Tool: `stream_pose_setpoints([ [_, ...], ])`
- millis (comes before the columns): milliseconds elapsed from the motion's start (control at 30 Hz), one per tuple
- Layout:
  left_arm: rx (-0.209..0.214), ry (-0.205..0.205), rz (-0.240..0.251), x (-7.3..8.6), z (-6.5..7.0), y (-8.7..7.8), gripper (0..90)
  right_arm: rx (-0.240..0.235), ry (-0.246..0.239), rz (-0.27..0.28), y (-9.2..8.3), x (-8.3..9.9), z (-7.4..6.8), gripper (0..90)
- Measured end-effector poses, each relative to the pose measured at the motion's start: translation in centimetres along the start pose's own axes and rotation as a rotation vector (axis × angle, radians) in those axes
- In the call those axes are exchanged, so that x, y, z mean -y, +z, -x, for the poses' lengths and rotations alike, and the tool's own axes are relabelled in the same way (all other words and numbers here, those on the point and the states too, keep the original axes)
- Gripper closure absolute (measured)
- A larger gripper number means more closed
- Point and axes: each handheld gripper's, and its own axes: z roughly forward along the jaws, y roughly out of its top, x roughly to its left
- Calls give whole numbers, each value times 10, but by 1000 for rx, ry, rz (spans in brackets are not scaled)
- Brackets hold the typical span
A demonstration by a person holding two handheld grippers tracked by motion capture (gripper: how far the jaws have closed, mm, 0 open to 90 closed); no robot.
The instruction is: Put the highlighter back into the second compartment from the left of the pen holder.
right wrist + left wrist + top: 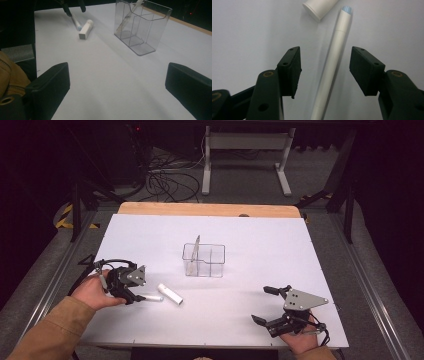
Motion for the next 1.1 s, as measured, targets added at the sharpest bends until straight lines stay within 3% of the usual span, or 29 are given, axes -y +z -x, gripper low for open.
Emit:
stream_pose_setpoints([
  [200,6,23,-52,0,1,5,473,1,3,1,0,0,0,62],
  [567,6,70,-103,-1,3,12,569,1,2,0,0,0,0,62],
  [700,-1,106,-111,-2,5,14,618,0,0,-2,0,0,0,62],
  [1100,31,163,-169,-8,5,21,724,-1,-1,-3,1,0,0,62],
])
